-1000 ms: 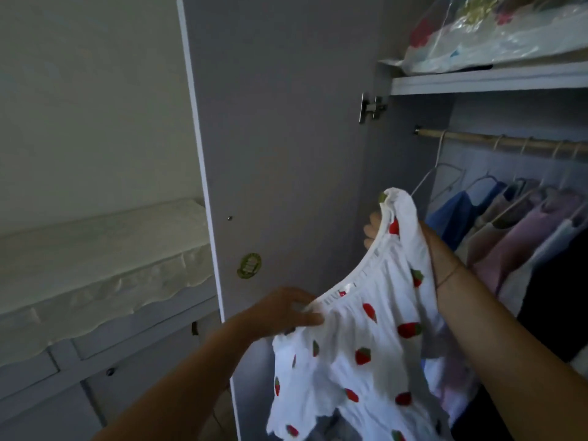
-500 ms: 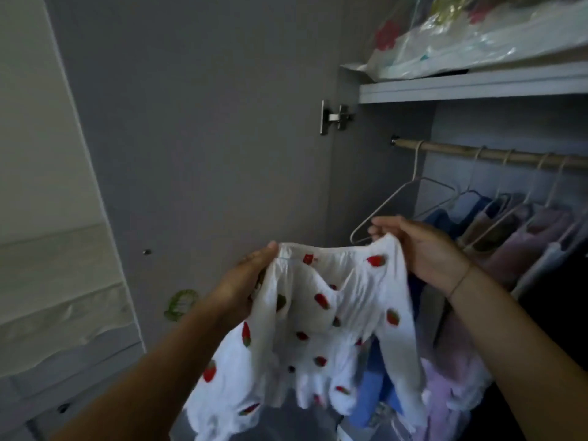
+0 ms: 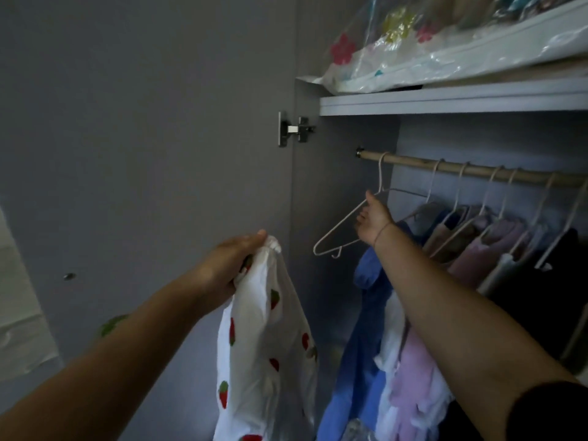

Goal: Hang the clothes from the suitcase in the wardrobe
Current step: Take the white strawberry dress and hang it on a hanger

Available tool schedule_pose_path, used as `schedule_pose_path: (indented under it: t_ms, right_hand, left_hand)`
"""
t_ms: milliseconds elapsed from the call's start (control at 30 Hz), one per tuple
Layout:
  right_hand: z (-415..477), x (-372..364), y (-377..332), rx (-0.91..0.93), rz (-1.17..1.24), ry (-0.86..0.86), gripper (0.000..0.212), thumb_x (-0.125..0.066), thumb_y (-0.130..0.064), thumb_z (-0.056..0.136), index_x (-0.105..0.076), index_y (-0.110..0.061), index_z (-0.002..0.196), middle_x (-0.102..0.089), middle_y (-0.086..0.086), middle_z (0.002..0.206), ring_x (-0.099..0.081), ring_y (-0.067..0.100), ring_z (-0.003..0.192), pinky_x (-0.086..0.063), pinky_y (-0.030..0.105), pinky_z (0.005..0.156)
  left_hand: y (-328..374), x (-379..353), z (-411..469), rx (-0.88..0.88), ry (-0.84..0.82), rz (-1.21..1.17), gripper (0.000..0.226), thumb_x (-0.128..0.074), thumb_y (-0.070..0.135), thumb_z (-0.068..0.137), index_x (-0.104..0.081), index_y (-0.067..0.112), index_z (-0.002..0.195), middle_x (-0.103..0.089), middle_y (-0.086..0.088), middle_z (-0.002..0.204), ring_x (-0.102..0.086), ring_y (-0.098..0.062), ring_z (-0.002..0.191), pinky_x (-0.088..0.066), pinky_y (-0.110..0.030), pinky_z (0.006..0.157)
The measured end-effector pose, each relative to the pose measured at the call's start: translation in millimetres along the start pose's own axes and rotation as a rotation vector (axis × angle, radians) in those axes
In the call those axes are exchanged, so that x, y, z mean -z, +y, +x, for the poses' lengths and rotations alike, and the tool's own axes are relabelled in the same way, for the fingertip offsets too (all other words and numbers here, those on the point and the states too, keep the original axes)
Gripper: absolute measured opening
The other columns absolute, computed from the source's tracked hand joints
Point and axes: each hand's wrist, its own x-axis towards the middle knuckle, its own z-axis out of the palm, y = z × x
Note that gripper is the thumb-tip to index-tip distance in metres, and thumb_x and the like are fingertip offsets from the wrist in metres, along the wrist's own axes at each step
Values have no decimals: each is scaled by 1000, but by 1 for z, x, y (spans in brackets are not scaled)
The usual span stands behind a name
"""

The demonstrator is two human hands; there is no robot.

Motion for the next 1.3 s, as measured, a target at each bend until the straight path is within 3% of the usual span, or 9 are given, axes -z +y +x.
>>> schedule_pose_path:
  t_ms: [233,367,500,567,667,833,967,1133,1300]
  right_hand:
    - [57,7,5,-80,56,30,65,-38,-55,93,-37,-13,142,-37,8,149,-35,27,137,-24,41,115]
    - [80,9,10,-109,59,16,61,-37,-52,94,-38,-13,141,-55,5,122,-52,22,112,-25,38,110]
    - [100,5,9,-62,109,19,53,-40,-42,97,-35,-13,141,-50,9,132,-45,21,129,-32,37,106]
    - [106,2,8,6,140,107,31,-39,-33,100,-51,-14,120,-56,7,97,-59,18,99,-46,32,86]
    - [111,3,2,83,175,196,25,-30,-17,101,-50,-20,88,-30,-1,63,-30,8,44,-30,20,47]
    - [98,2,1,179,85,152,27,-27,-17,101,-54,-13,99,-28,-4,52,-23,5,31,-23,18,38]
    - [67,3,17,146,122,65,28,-29,-10,99,-53,-13,85,-36,-3,51,-30,5,31,-30,18,41]
    - [-1,5,49,69,228,-70,32,-26,-6,101,-51,-6,80,-37,4,67,-36,4,36,-28,14,34]
    - [-84,24,70,65,149,-136,33,-36,-32,100,-45,-17,72,-47,0,64,-34,4,34,-21,14,30]
  left_hand:
    - [4,1,8,-22,-32,41,59,-46,25,96,-61,14,40,-53,0,41,-51,-9,35,-41,-15,38]
    - [7,5,16,-9,-20,47,37,-51,29,94,-66,10,66,-62,-8,57,-61,-15,50,-50,-21,48]
    - [6,1,24,-20,-41,43,30,-50,24,95,-64,3,79,-64,-10,62,-61,-16,54,-50,-20,50]
    - [4,1,27,-6,-45,57,31,-51,26,94,-65,2,81,-65,-13,67,-62,-19,59,-52,-24,55]
    - [-3,4,33,38,-33,60,33,-52,29,94,-67,1,87,-68,-17,76,-66,-23,68,-52,-33,67]
    - [-14,2,34,56,-63,112,32,-50,29,95,-64,1,88,-63,-20,77,-61,-27,71,-50,-37,69]
    - [-17,2,28,41,-120,149,27,-49,25,95,-60,5,83,-55,-14,71,-52,-22,64,-45,-34,63]
    - [-23,7,17,72,-137,189,29,-51,21,96,-67,-2,104,-67,-24,93,-62,-32,88,-51,-44,83]
    - [-27,18,-4,36,-165,366,29,-47,20,98,-64,-1,88,-63,-21,81,-58,-30,77,-48,-42,77]
